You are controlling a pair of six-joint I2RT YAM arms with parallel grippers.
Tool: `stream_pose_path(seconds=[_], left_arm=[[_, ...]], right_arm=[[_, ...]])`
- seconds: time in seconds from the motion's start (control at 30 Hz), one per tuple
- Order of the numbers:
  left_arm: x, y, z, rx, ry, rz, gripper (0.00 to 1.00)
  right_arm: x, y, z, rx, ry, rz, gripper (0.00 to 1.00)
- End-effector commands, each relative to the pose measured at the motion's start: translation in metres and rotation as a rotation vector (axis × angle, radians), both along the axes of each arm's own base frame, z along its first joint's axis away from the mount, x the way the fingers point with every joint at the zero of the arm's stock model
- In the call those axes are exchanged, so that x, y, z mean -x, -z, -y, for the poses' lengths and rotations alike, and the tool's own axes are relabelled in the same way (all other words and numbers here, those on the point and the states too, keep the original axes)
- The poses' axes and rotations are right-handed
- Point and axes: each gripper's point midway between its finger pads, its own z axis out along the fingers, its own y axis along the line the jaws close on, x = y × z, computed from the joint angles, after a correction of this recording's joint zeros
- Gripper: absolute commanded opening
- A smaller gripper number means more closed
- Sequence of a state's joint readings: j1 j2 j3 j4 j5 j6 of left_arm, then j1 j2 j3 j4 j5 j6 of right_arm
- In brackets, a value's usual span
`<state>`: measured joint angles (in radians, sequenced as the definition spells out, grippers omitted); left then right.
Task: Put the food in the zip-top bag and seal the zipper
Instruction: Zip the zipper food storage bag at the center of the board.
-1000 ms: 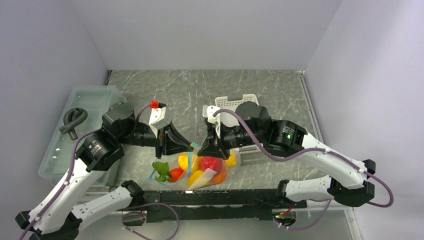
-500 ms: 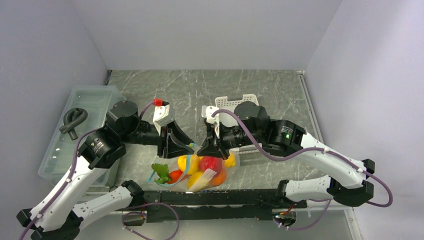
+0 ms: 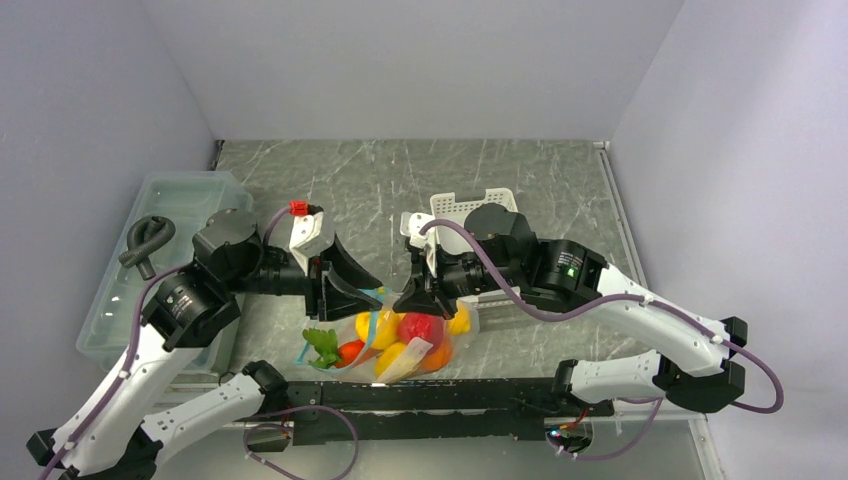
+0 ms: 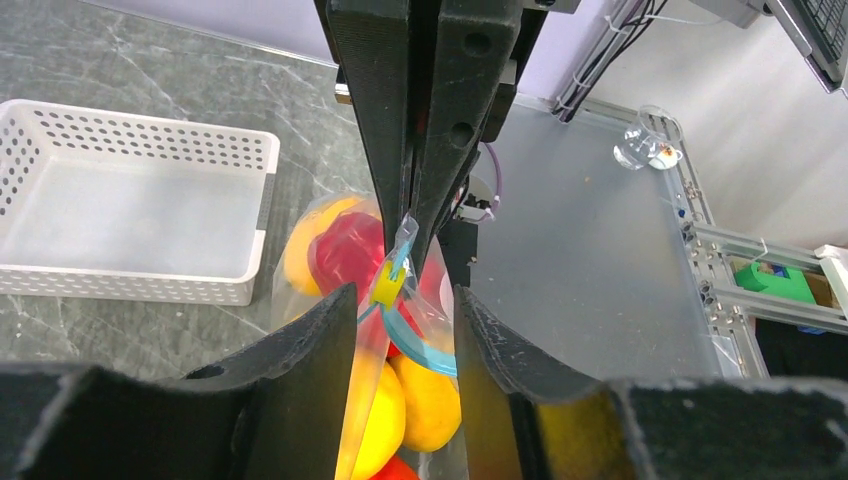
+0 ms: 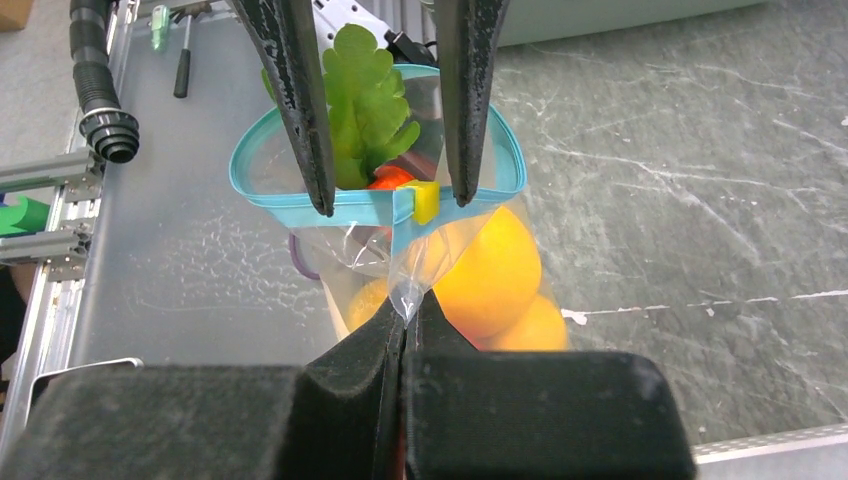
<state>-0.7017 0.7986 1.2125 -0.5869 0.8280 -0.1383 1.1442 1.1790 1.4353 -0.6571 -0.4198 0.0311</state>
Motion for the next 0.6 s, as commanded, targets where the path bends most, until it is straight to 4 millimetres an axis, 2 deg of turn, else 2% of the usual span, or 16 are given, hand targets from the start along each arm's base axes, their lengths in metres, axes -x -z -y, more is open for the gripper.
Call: stream_pose_path(seconds=[0.0,0.57], left_arm=[[-0.001,-0.023,-0.003,0.061,-0.03,0.056,0.44],[-0.013,-0.019,0.004,0.056,-0.045,0.063,0.45]], right_arm=[[-0.001,-0.023,-0.004,-0.088,0.001,0.021,0.0],[0.004,-0.026,-0.004,-0.105,-0.019,0.014,0.0]])
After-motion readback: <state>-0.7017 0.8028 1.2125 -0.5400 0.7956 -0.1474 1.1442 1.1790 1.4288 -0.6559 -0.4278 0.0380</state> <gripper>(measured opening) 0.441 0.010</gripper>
